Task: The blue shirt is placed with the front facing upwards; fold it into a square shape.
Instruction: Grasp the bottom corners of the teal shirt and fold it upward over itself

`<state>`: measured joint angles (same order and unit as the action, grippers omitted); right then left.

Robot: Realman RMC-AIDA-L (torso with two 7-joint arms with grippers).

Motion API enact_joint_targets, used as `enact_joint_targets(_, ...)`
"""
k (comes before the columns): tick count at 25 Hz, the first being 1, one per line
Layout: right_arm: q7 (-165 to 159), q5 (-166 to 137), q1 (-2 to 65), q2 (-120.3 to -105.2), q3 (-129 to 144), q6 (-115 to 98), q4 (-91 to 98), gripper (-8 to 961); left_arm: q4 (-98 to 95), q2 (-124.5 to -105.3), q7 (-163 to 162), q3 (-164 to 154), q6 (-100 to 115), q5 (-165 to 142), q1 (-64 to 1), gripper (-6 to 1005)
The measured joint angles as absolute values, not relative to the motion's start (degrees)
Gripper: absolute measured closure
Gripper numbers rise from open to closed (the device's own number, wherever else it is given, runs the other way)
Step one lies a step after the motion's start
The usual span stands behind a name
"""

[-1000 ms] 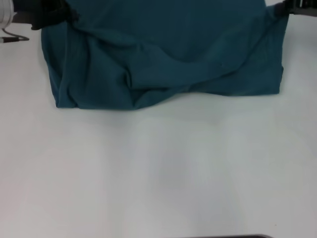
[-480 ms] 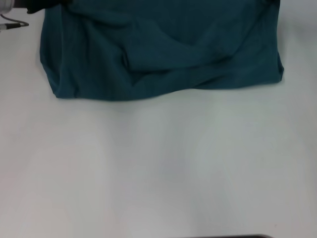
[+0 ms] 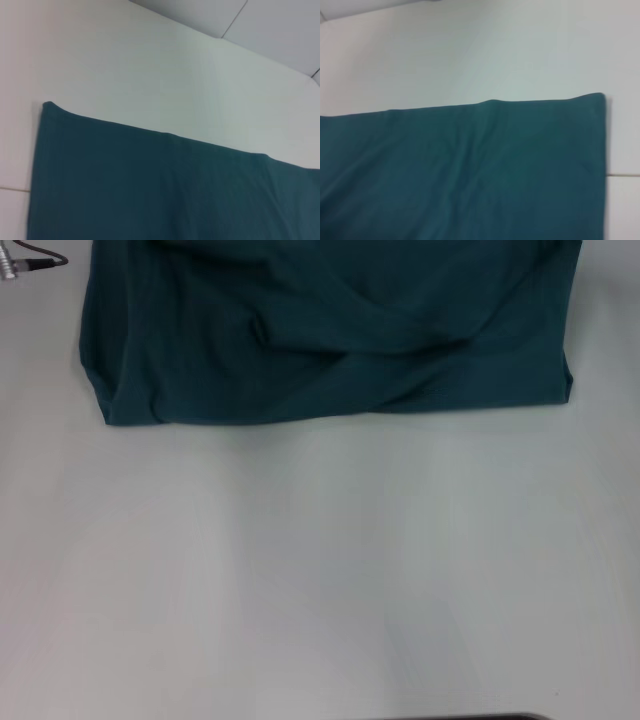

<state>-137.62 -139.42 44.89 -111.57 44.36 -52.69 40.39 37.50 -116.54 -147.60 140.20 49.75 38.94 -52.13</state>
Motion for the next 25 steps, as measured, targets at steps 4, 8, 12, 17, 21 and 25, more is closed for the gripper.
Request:
enact_joint_targets(4, -137.53, -142.54, 45.43, -112.89, 44.45, -49.97, 40.3, 944, 36.78, -116.57, -147.59, 139.27, 49.0, 38.92, -52.54, 984)
enact_joint_targets(8, -137.58, -143.47, 45.8, -113.36, 44.48, -47.82, 40.25, 944, 36.67, -116.56, -147.58, 138.92, 48.56, 38.94, -52.66, 984)
enact_joint_targets(12, -137.2, -143.44, 46.34, -113.51, 44.78, -46.4, 40.03, 944, 36.87, -116.55, -147.57, 138.93, 48.51, 38.94, -52.74, 984)
enact_joint_targets(17, -136.84, -143.52, 47.04, -113.96, 47.28, -43.59, 38.69, 946, 36.59, -116.67, -147.37, 138.89, 47.7, 38.94, -53.15, 984)
enact_joint_targets(21, -137.17, -143.54, 47.27, -114.25, 48.5, -41.63, 38.45, 945, 36.61, -116.87, -147.21, 138.86, 47.07, 38.94, -53.35, 983)
enact_joint_targets(25, -137.41, -143.53, 47.34, -114.25, 48.38, -40.79, 38.88, 944, 36.87, -116.96, -147.4, 138.86, 46.02, 38.94, -53.4, 978)
